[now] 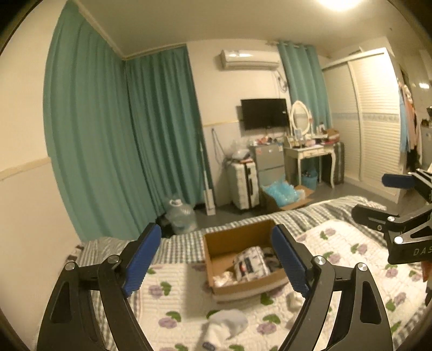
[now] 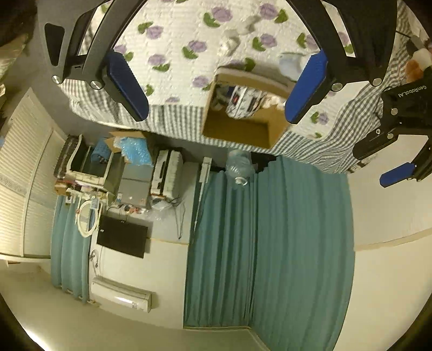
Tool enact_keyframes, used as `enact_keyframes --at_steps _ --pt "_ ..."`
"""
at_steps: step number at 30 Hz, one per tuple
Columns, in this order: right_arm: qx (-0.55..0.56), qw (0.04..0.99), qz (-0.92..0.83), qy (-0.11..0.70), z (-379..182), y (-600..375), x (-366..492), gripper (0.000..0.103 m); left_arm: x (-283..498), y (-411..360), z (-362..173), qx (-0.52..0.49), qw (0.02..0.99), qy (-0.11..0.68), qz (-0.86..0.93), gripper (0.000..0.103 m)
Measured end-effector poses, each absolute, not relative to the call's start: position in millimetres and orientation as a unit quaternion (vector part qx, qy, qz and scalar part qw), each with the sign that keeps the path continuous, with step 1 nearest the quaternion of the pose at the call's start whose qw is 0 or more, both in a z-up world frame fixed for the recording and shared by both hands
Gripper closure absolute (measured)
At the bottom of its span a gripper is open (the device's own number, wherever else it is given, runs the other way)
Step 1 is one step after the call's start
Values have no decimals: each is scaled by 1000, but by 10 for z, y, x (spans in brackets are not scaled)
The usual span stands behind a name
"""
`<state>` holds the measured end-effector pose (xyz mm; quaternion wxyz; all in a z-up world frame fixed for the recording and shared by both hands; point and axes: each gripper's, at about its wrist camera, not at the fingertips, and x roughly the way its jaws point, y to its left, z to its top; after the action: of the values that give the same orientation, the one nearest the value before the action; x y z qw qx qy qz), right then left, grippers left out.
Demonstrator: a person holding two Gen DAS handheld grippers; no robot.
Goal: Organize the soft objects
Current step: 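Withdraw both tools from the box back over the bed, then grasp the white cloth with the right tool while the left tool grasps the light blue sock, then carry the white cloth and light blue sock over the cardboard box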
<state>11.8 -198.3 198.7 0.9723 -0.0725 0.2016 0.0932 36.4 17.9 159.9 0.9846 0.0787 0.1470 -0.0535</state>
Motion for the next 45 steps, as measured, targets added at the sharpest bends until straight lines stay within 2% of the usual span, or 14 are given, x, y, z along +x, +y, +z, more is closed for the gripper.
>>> enact_keyframes --at_steps 9,22,30,33,38,41,45 --pt "-52 961 105 249 1331 -1722 299 2 396 512 1160 48 979 188 -62 18" --pt "-61 917 88 384 -90 -1612 1382 2 1117 521 -162 16 950 306 -59 18" --pt "-69 896 69 433 -824 -1812 1674 3 1393 287 -866 8 917 389 -82 18" --pt "-50 888 75 452 -968 -1855 1738 18 1410 223 -967 28 914 398 -74 18" --pt "-70 876 67 473 -1115 -1877 1761 56 1520 282 -1135 -2 903 423 -81 16" --pt "-58 878 69 470 -1076 -1914 1743 61 1553 326 -1177 -17 897 432 -89 16" --pt "-51 883 71 461 -1007 -1942 1704 63 1595 359 -1274 -35 884 454 -107 18"
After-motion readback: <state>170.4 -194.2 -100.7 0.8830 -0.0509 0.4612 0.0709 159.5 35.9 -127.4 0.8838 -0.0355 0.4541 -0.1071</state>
